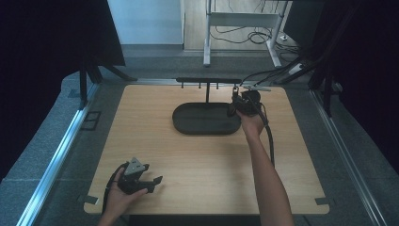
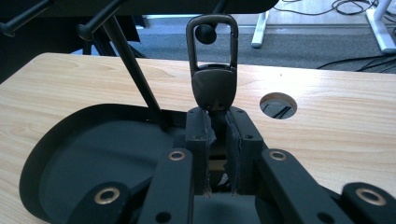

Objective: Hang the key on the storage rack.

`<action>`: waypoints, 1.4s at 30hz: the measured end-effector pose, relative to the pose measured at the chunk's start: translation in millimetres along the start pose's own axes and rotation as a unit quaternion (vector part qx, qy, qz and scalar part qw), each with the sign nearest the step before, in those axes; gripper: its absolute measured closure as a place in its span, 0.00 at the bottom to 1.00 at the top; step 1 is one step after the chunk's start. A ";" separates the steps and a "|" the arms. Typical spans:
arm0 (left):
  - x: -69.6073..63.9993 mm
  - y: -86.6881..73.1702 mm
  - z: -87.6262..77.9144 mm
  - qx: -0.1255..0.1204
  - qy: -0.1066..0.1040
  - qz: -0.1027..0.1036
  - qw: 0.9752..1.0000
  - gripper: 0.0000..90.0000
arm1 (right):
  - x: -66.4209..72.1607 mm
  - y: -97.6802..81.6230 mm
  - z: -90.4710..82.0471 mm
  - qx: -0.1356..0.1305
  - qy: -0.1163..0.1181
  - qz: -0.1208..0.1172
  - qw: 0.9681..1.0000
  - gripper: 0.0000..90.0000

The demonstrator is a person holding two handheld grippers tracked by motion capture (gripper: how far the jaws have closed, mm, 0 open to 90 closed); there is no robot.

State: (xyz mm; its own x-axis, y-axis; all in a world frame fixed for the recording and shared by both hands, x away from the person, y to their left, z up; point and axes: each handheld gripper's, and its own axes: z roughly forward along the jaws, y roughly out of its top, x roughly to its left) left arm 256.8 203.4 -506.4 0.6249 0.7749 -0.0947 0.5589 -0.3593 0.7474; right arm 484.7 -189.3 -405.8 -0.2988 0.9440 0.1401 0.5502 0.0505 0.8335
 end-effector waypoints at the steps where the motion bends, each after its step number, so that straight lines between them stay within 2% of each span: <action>1: 0.2 -0.1 0.1 0.000 0.000 -0.002 1.000 0.29 | -0.1 0.0 -0.2 0.000 -0.001 -0.003 1.000 0.89; 5: 0.0 -0.2 0.6 0.001 0.000 -0.001 1.000 0.29 | -0.8 -0.3 -1.0 0.000 0.000 -0.008 1.000 0.88; 6: -0.1 -0.1 0.6 0.001 0.000 -0.001 1.000 0.29 | -0.8 -0.5 -1.1 -0.001 0.002 -0.009 1.000 0.84; 8: 0.0 -0.1 0.4 0.001 0.000 -0.001 1.000 0.29 | 0.0 -1.5 -1.4 -0.008 0.006 -0.012 1.000 0.69; 11: -0.2 -0.1 0.5 0.001 0.000 -0.001 1.000 0.29 | 2.7 -4.2 -2.6 -0.005 -0.004 -0.024 1.000 0.57; 12: -0.2 -0.1 0.5 0.001 0.000 -0.001 1.000 0.29 | 2.7 -4.2 -2.6 -0.005 -0.004 -0.024 1.000 0.57; 14: -0.7 -0.2 1.0 0.003 0.000 0.000 1.000 0.29 | 3.5 -9.0 -6.7 -0.009 -0.018 -0.021 1.000 0.49; 17: -1.6 -0.2 2.1 0.005 -0.001 0.002 1.000 0.29 | 3.5 -11.5 -9.3 -0.008 -0.020 -0.020 1.000 0.49; 22: -2.6 0.3 1.3 0.003 -0.002 0.001 1.000 0.29 | 2.4 -19.7 -20.4 -0.014 0.008 -0.029 0.999 0.52; 28: -3.6 1.0 0.8 0.002 -0.002 0.003 1.000 0.29 | 4.5 -32.5 -39.4 -0.025 0.041 -0.044 0.998 0.52; 37: -4.7 0.9 2.0 0.003 0.000 0.003 1.000 0.29 | 6.1 -58.4 -74.8 -0.026 0.085 -0.080 0.993 0.53; 41: -6.5 1.1 3.9 0.006 0.000 0.007 1.000 0.29 | 5.0 -66.6 -84.8 -0.021 0.094 -0.094 0.991 0.53; 42: -7.5 1.4 4.5 0.007 0.000 0.009 1.000 0.29 | 4.5 -73.3 -92.7 -0.018 0.095 -0.107 0.990 0.53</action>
State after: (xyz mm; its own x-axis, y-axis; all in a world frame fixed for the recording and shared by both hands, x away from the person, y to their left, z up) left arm 255.4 194.7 -507.6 0.6350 0.7681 -0.0826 0.5553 -0.3794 0.7401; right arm 370.7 -218.9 -416.7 -0.5479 0.8348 0.0537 0.4320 0.2273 0.8727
